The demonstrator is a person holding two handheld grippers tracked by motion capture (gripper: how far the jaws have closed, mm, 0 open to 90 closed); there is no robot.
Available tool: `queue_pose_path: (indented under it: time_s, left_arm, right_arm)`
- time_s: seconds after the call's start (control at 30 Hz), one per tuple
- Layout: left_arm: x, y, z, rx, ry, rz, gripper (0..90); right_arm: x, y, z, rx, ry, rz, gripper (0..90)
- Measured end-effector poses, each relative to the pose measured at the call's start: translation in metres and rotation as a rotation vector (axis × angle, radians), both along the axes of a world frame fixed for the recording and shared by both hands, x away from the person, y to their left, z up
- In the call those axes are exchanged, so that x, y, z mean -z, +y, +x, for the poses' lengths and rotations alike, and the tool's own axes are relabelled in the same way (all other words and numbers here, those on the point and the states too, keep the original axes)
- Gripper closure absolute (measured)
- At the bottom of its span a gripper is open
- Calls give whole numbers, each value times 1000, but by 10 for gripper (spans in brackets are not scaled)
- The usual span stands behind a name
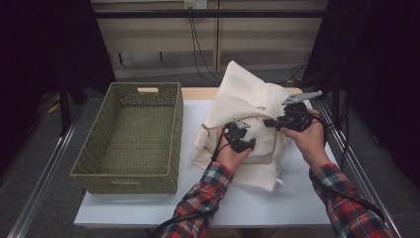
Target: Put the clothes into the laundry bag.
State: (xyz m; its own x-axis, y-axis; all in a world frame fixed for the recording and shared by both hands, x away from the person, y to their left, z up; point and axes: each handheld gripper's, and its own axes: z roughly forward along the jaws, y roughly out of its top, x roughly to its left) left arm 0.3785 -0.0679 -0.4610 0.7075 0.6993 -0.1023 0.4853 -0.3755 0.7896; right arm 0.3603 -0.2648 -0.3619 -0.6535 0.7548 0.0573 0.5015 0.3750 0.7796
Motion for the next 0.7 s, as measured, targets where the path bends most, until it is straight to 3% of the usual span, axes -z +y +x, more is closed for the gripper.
queue_pose_path:
  time_s: [0.23,0.3,0.4,0.53,0.7]
  left_arm:
    - [-10,8,-4,30,-9,11,303]
    - [-14,11,-7,46,-13,43,275]
    - [-18,13,-12,51,-21,58,270]
    - [-20,18,-15,52,15,71,301]
    - [-8,16,-15,84,50,111,372]
  right_arm:
    - [-4,-3,1,5,-5,-11,886]
    - [-5,-3,1,10,-5,-10,886]
    - [-6,-3,1,17,-1,-18,886]
    - [-5,-2,2,14,1,-20,886]
    - [-4,-2,3,9,3,-21,886]
